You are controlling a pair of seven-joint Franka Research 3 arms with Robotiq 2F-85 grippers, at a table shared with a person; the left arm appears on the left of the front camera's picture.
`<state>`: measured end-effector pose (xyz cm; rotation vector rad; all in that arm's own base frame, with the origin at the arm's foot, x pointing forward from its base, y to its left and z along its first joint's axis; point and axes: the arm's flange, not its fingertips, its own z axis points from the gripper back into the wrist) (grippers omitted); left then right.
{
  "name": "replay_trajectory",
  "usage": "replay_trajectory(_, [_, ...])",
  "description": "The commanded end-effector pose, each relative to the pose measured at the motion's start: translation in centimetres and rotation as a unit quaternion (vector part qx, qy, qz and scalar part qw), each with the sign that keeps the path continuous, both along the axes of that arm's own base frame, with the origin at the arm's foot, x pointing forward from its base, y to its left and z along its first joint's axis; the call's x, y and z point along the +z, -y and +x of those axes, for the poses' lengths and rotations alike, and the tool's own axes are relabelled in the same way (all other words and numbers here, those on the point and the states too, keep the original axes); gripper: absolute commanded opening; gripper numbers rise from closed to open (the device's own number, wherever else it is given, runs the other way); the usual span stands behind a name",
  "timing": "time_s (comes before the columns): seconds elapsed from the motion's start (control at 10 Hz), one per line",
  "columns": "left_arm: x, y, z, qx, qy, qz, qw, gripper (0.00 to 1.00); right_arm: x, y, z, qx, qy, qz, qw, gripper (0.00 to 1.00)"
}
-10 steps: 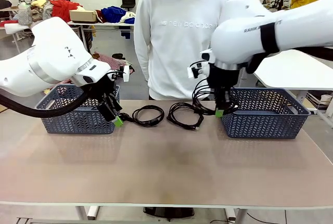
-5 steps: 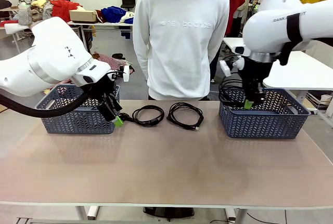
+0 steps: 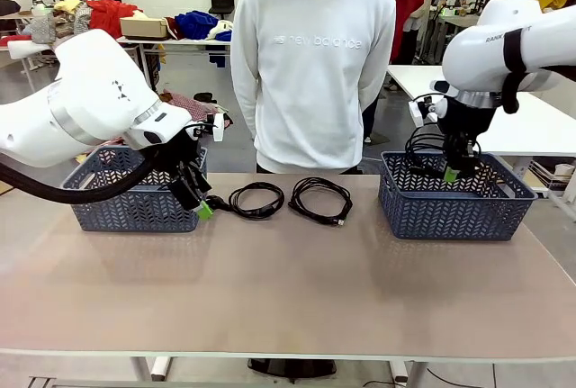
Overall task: Organize the cables according to human instructions.
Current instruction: Pick up a bundle of cables and place it in the basket indicated by the human.
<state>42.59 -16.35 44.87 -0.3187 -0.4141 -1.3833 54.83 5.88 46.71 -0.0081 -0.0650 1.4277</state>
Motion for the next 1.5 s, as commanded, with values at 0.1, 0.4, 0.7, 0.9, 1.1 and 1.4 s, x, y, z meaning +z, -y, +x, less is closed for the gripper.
replay_trajectory(0.1, [0.0, -0.1, 0.0, 0.000, -0.001, -0.001, 1.000, 1.00, -1.2, 1.3, 2.2, 0.013, 0.023, 0.013, 1.000, 0.00])
replay_trajectory(0.4, [0.0, -0.1, 0.0, 0.000, -0.001, -0.001, 1.000, 1.00, -2.3, 1.9, 2.9, 0.003, 0.009, 0.013, 1.000, 0.00])
replay_trajectory(0.7, [0.0, -0.1, 0.0, 0.000, -0.001, -0.001, 1.000, 1.00, -2.9, 1.8, 2.6, 0.000, -0.012, 0.005, 1.000, 0.20])
replay_trajectory(0.9, [0.0, -0.1, 0.0, 0.000, -0.001, -0.001, 1.000, 1.00, -3.0, 1.6, 2.6, -0.006, -0.011, 0.005, 1.000, 0.40])
replay_trajectory(1.1, [0.0, -0.1, 0.0, 0.000, -0.001, -0.001, 1.000, 1.00, -2.6, 1.6, 2.7, -0.013, -0.003, 0.004, 1.000, 0.59])
replay_trajectory(1.4, [0.0, -0.1, 0.0, 0.000, -0.001, -0.001, 1.000, 1.00, -2.6, 1.3, 2.6, -0.014, -0.008, 0.002, 1.000, 0.90])
